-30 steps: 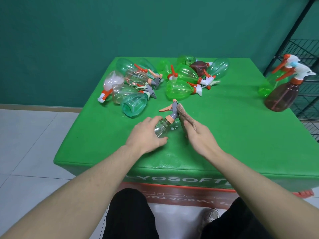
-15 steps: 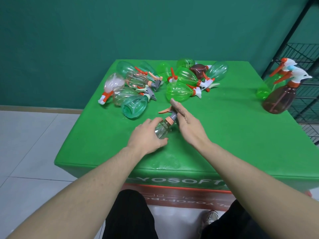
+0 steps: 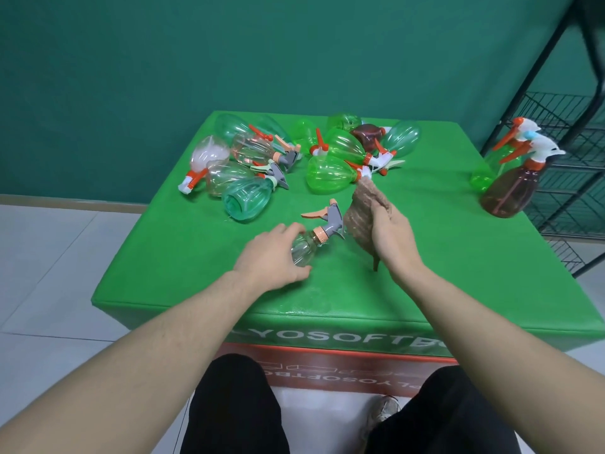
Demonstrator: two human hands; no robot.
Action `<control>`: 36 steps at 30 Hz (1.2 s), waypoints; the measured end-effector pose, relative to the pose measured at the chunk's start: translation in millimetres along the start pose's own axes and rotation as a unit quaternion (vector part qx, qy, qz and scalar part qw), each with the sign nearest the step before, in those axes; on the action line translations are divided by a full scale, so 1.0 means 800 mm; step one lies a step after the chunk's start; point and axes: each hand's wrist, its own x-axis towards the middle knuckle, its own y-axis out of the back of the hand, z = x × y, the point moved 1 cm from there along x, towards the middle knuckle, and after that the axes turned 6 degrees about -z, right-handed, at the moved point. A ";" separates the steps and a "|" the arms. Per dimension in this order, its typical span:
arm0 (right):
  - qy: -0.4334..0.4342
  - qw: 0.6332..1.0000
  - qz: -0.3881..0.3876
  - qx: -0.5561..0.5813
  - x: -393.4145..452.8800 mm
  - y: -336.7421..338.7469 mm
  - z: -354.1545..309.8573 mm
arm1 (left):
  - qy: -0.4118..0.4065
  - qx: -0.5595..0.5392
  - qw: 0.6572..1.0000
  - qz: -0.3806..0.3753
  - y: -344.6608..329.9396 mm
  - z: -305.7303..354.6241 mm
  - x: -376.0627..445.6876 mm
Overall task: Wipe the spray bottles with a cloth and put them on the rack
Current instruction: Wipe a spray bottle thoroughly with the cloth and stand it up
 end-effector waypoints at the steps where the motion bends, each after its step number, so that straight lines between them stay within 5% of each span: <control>1: 0.046 0.999 -0.021 -0.015 0.002 -0.001 0.000 | -0.006 0.003 1.000 -0.001 -0.001 0.001 0.000; 5: 0.208 0.916 -0.113 -0.324 0.013 -0.006 0.022 | -0.029 0.009 1.000 0.000 -0.005 -0.003 -0.002; 9: 0.205 0.815 -0.126 -0.526 0.008 0.000 0.041 | -0.036 0.000 0.999 0.007 -0.007 -0.004 -0.001; 18: 0.303 0.757 -0.159 -0.556 -0.023 -0.008 0.064 | -0.036 -0.015 0.999 0.018 -0.007 -0.003 0.000; 25: 0.239 0.758 -0.204 -0.571 0.014 0.031 0.035 | -0.053 0.009 0.998 0.024 -0.014 -0.003 -0.006; 31: 0.228 0.687 -0.293 -0.625 0.052 0.018 0.008 | -0.056 0.032 0.998 0.026 -0.016 -0.003 -0.005; 36: 0.220 0.693 -0.313 -0.611 0.067 -0.017 0.007 | -0.056 0.037 0.997 0.024 -0.012 0.003 -0.006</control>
